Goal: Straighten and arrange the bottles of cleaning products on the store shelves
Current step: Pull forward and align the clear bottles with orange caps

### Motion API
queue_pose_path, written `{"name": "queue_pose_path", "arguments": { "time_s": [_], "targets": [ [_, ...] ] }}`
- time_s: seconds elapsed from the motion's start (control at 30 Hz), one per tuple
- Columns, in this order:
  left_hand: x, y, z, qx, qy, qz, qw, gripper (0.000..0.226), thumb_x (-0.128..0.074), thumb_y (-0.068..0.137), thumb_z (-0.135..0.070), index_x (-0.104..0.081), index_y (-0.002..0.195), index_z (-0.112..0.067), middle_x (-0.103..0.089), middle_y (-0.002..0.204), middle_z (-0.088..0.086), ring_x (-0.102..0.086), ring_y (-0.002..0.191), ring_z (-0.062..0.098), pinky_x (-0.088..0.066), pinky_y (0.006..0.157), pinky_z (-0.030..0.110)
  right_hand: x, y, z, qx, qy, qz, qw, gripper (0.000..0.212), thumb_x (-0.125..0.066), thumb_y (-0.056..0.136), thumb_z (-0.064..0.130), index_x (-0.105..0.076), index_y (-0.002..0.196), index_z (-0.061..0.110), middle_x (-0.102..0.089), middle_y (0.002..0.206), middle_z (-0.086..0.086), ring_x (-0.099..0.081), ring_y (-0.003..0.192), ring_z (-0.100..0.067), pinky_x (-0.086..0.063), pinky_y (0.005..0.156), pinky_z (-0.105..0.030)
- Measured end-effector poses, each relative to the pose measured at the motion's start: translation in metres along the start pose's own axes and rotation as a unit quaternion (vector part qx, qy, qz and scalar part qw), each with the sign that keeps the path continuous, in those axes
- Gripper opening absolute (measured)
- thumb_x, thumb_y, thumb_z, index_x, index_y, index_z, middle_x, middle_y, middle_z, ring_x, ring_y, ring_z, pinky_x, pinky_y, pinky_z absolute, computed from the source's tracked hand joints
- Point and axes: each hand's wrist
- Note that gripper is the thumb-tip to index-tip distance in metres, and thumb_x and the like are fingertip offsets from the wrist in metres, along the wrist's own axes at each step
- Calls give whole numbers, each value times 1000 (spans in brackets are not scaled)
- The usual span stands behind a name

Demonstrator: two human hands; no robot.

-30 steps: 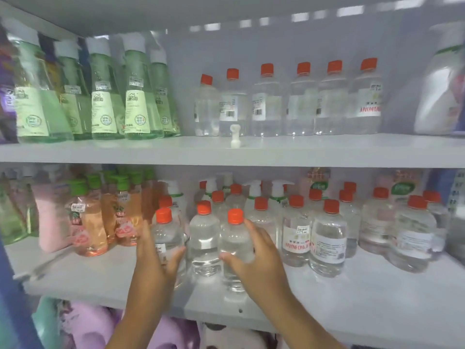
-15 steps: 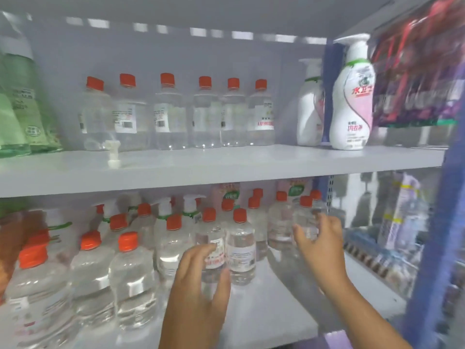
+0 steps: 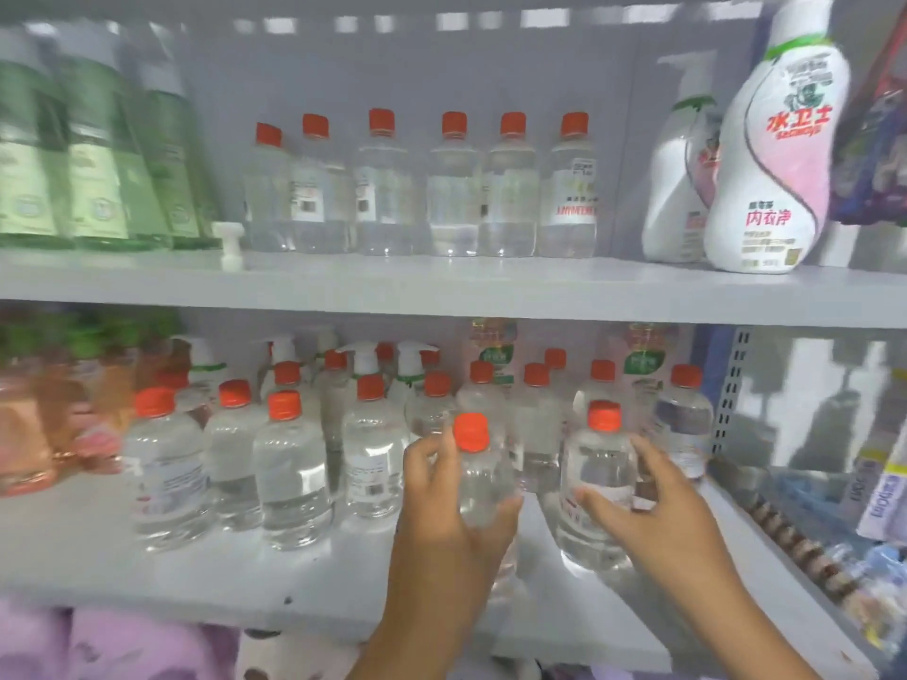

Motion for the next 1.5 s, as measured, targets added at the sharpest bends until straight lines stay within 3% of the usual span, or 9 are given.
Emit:
{"name": "queue_pose_path", "arguments": {
  "time_s": [0.3, 0.47, 0.6, 0.73, 0.87, 1.07, 1.27, 1.4, 1.5],
  "targets": [
    [183, -24, 57, 95, 147, -217, 960, 84, -83, 79, -36, -37, 148, -49, -34, 124, -22, -66, 74, 24, -47, 63, 29, -116, -38, 55, 61, 74, 161, 982, 77, -81, 78, 51, -35, 140, 61, -44, 131, 40, -56, 109, 12, -49, 88, -17],
    [205, -14, 108, 108, 126, -166, 972, 84, -78, 77, -47, -34, 148, -53, -35, 135, -22, -61, 112, 33, -58, 89, 46, -175, -40, 65, 69, 76, 104, 989, 89, -78, 78, 59, -31, 153, 50, -44, 147, 28, -53, 130, -3, -49, 108, -35],
    [189, -2, 116, 61, 111, -118, 985, 94, -79, 81, -37, -17, 139, -75, -30, 139, -38, -57, 112, 18, -51, 96, 39, -205, -45, 77, 67, 54, 79, 993, 90, -77, 80, 60, -32, 155, 43, -40, 145, 25, -49, 130, -3, -44, 103, -21],
    [177, 4, 134, 62, 188, -134, 971, 87, -63, 87, -51, -27, 160, -18, -38, 159, 11, -38, 144, 33, -37, 115, 58, -208, -47, 88, 52, 60, 99, 992, 84, -77, 81, 58, -32, 151, 49, -36, 133, 37, -48, 123, 9, -38, 87, -5],
    [153, -10, 112, -80, 205, -266, 939, 64, -61, 86, -42, -60, 130, 4, -55, 136, 29, -53, 116, 51, -38, 114, 50, -161, -35, 70, 13, 101, 87, 991, 56, -77, 88, 46, -50, 136, 49, -52, 124, 35, -55, 117, 11, -48, 96, -13],
    [42, 8, 9, -144, -43, -19, 988, 28, -62, 91, -36, -65, 117, -28, -57, 123, -18, -54, 120, -2, -35, 97, 3, -32, 59, 14, -37, -35, -116, 992, 40, -73, 92, 29, -63, 129, 17, -66, 125, 0, -67, 107, -16, -49, 84, -22],
    [-88, 118, -22, -29, 258, 108, 960, 99, -70, 87, -58, -19, 160, -17, -45, 150, 10, -43, 140, 31, -41, 113, 40, -13, 131, -8, -58, -172, 0, 983, 75, -77, 84, 48, -47, 146, 18, -56, 141, -5, -60, 124, -26, -49, 97, -30],
    [-134, 146, -10, 11, 381, 133, 915, 121, -78, 80, -61, -5, 161, -8, -41, 152, 13, -35, 146, 33, -36, 114, 38, -27, 146, -39, -45, -218, 11, 975, 89, -77, 64, 68, -50, 138, 25, -58, 135, 0, -60, 122, -27, -54, 98, -38],
    [-135, 132, -9, 6, 313, 112, 943, 119, -77, 84, -56, 3, 162, -14, -41, 151, 13, -49, 134, 29, -47, 103, 35, -24, 138, -40, -40, -173, 0, 984, 92, -83, 63, 63, -46, 140, 29, -58, 131, 0, -61, 117, -24, -54, 92, -32]
  ]
}}
Point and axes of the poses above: each hand's wrist, its own y-axis towards the middle knuckle, its own x-axis out of the back of the hand, z = x × y
